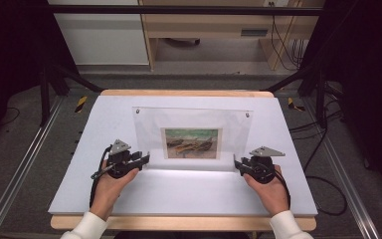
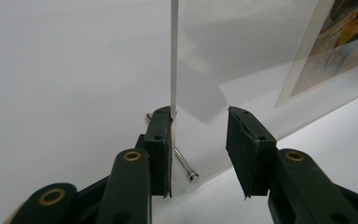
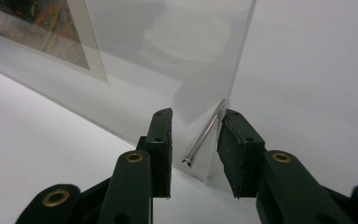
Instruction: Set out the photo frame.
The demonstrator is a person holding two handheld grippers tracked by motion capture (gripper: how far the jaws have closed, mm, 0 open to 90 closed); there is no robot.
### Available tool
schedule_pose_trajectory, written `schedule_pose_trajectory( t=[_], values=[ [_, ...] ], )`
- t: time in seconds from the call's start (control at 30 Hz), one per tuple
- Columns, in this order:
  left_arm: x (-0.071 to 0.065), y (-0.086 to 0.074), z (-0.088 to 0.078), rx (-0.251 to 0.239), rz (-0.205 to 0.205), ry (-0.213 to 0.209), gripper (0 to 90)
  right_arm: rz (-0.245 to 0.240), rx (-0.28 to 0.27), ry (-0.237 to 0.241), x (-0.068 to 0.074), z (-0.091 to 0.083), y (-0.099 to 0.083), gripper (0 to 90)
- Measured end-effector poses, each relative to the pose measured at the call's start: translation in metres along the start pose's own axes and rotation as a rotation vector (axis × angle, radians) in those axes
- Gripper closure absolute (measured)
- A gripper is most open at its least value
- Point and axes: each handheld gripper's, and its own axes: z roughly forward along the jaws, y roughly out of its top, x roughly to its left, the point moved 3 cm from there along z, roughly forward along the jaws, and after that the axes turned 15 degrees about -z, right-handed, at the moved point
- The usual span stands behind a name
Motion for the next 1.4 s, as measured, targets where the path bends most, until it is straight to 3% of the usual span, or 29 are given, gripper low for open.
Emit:
schedule_pose_trajectory(
  t=[1.4],
  values=[
    [-0.0022,-0.0049,-0.0034,-0.009,0.012,0.002,61.6,-0.015,-0.013,-0.004,0.001,-0.0003,-0.0026,65.7]
  ],
)
